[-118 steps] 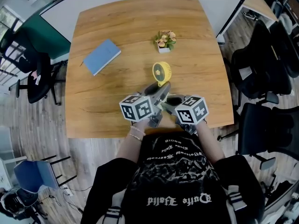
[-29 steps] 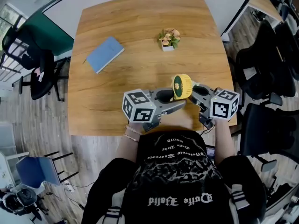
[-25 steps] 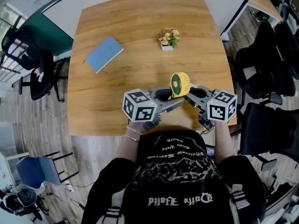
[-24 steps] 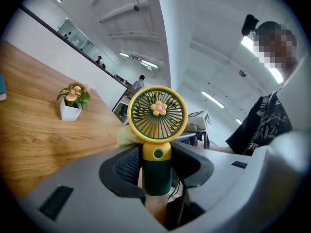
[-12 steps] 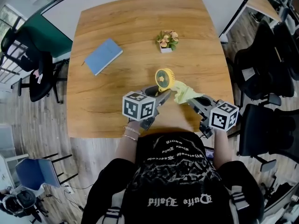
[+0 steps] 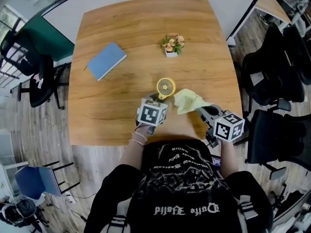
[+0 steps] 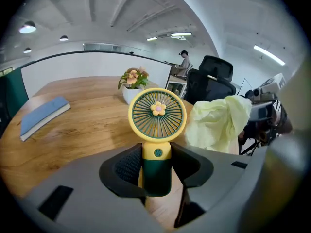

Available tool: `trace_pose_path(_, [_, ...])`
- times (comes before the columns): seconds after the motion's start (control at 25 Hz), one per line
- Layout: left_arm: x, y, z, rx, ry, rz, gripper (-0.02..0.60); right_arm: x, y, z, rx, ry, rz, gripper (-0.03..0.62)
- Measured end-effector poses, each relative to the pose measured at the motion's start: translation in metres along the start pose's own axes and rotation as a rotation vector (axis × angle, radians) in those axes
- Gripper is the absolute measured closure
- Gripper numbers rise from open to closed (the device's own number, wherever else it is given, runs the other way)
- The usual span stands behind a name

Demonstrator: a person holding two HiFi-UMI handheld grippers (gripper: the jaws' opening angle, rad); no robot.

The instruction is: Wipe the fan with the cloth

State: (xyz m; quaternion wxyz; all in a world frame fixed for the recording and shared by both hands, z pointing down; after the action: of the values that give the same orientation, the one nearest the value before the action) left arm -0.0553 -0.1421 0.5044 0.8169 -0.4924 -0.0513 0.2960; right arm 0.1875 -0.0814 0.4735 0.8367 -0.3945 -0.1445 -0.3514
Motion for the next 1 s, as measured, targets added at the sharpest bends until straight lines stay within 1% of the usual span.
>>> trace_pose_path(0.08, [-0.001,-0.006,0.005,-0.045,0.003,-0.029,0.383,-0.001,-0.003,0.003,-0.007,-0.004,0.006,0.562])
trace_pose_path(0.16, [-0.003,-0.013,0.005,-0.064,0.002,-0.055,0.383,-0.001,-0.005,0.003,-0.012,0.001,0.016,0.562])
trace_pose_path(0.24, [-0.005,-0.021,0.006,-0.075,-0.003,-0.07,0.383,0.002,-0.007,0.004,-0.025,0.006,0.046,0.562])
trace_pose_path(0.4, [-0.004,-0.03,0.013,-0.128,0.017,-0.11,0.383,0.008,-0.011,0.011,-0.051,-0.012,0.102,0.562])
trace_pose_path(0.6, [-0.004,-0.035,0.016,-0.181,-0.017,-0.172,0.382,0.008,-0.013,0.017,-0.069,-0.021,0.121,0.562])
trace_pose_path(0.76, [-0.006,-0.035,0.018,-0.165,0.012,-0.137,0.382,0.011,-0.012,0.02,-0.071,-0.028,0.14,0.562])
trace_pose_path(0.92, [-0.006,-0.032,0.02,-0.118,0.042,-0.122,0.38,0.012,-0.013,0.02,-0.065,-0.026,0.167,0.56])
trace_pose_path(1.0, [-0.005,-0.028,0.022,-0.092,0.057,-0.113,0.357,0.009,-0.015,0.019,-0.062,-0.012,0.177,0.56])
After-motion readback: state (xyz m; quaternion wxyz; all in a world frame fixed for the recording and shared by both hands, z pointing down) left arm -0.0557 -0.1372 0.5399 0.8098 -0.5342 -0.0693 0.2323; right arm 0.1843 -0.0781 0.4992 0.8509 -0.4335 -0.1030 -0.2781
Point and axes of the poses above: the fingertips, and each gripper's own axes: y backward along the fingers, x to its right, z out of its underside, the point moved 10 cm from there along y, backward along the fingers, and after that the axes turned 10 degrees about -x, right-handed, at the moved point
